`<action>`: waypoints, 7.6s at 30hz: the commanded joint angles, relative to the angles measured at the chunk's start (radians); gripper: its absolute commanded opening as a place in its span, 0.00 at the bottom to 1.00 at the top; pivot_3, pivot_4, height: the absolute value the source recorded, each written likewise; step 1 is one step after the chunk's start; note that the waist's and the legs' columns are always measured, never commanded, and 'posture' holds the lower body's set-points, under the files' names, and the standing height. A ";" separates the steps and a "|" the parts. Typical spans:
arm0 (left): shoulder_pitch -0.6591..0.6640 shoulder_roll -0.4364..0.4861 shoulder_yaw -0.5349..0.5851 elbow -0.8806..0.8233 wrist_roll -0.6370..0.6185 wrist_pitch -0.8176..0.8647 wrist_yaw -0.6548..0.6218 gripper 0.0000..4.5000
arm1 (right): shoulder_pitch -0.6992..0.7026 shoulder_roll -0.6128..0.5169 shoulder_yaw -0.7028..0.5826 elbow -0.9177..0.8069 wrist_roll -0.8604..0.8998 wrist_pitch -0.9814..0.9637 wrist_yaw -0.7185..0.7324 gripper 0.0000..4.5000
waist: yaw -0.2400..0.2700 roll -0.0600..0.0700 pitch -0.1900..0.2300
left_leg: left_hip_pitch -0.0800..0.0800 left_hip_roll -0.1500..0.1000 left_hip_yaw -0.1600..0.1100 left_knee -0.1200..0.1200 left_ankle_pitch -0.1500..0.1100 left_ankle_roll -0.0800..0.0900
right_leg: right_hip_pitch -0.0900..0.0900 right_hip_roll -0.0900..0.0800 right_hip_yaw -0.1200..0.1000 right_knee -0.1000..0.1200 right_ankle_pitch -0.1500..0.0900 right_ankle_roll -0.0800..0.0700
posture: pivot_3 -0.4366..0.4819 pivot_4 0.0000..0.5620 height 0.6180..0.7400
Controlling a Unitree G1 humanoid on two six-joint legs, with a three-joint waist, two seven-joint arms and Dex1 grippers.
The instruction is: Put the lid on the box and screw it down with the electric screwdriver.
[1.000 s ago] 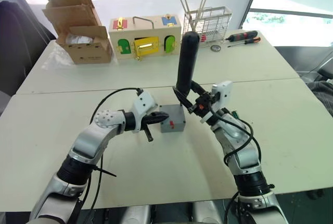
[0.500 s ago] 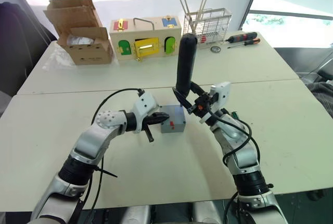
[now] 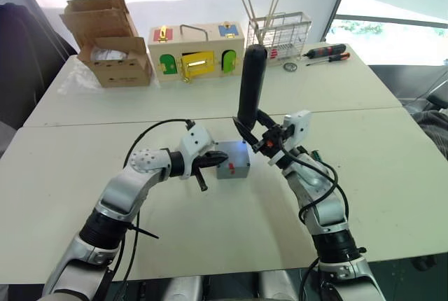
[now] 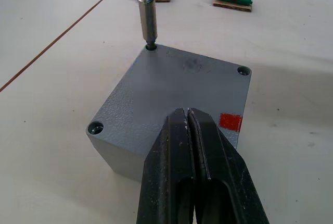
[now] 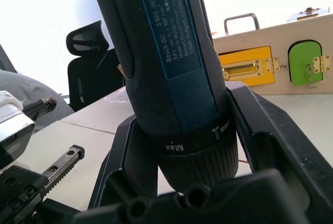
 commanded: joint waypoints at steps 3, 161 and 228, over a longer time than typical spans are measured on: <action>0.018 0.004 -0.016 0.008 0.012 0.007 -0.003 0.00 | 0.052 -0.006 0.005 0.153 -0.015 0.052 -0.002 0.40 | 0.000 0.000 0.000 | 0.007 0.000 0.000 -0.003 0.000 0.001 | 0.004 0.000 0.000 -0.002 0.000 0.000 | 0.48 0.27 0.95; -0.038 -0.056 -0.009 0.285 0.138 -0.268 -0.041 0.00 | 0.110 -0.467 0.180 -0.471 0.126 0.705 0.326 1.00 | 0.023 0.002 0.047 | -0.025 -0.002 0.001 0.007 0.007 -0.010 | -0.022 -0.001 -0.002 0.004 0.004 -0.001 | 0.48 0.27 0.95; 0.102 0.054 0.009 0.043 0.115 -0.121 -0.058 0.00 | 0.014 -0.527 0.116 -0.166 -0.070 0.230 0.625 1.00 | 0.003 0.002 0.041 | -0.023 0.000 0.002 0.007 0.007 -0.010 | -0.022 -0.001 -0.001 0.006 0.004 -0.001 | 0.48 0.27 0.95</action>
